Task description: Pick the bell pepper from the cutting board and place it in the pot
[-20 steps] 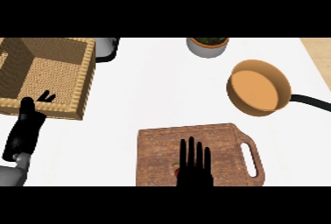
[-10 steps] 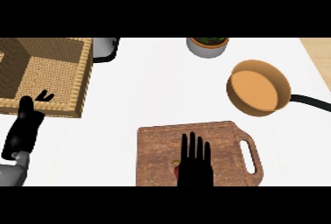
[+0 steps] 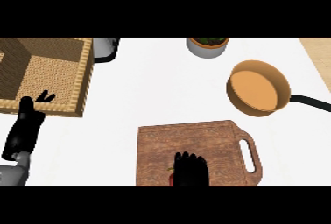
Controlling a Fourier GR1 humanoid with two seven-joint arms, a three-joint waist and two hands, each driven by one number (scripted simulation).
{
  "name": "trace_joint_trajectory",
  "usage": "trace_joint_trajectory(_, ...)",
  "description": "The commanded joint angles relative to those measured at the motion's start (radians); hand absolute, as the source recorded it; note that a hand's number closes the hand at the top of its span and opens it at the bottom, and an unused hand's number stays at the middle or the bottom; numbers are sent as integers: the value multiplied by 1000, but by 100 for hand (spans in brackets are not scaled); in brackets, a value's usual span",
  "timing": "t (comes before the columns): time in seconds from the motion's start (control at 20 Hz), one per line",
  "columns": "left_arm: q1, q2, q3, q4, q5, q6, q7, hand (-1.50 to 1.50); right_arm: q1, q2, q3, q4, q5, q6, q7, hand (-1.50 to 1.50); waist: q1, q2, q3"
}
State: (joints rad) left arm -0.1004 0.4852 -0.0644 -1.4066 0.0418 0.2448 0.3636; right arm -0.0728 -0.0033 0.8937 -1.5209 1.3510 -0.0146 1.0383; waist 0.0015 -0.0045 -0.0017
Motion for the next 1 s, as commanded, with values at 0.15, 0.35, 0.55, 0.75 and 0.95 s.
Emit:
trace_joint_trajectory(0.15, -38, -4, 44, 17, -11, -40, 17, 0, -34, 3, 48, 25, 146, -15, 75, 150, -2, 4, 2)
trace_joint_trajectory(0.35, -18, -48, 13, -6, -36, -8, 38, 0, 111, -216, -14, -285, 128, 26, 8, 150, -18, -1, 2)
trace_joint_trajectory(0.55, -3, -25, 51, 14, -30, 11, 16, 0, 162, -414, -350, -299, -157, -39, -133, 150, -70, 10, 6)
trace_joint_trajectory(0.75, 30, -7, 60, -2, -23, -4, 4, 0, 188, -596, -584, -331, -324, -32, -234, 150, -71, -1, 5)
trace_joint_trajectory(0.95, 47, -2, 80, -1, -12, -5, -4, 0, 185, -729, -826, -370, -538, -85, -394, 150, -68, -7, 5)
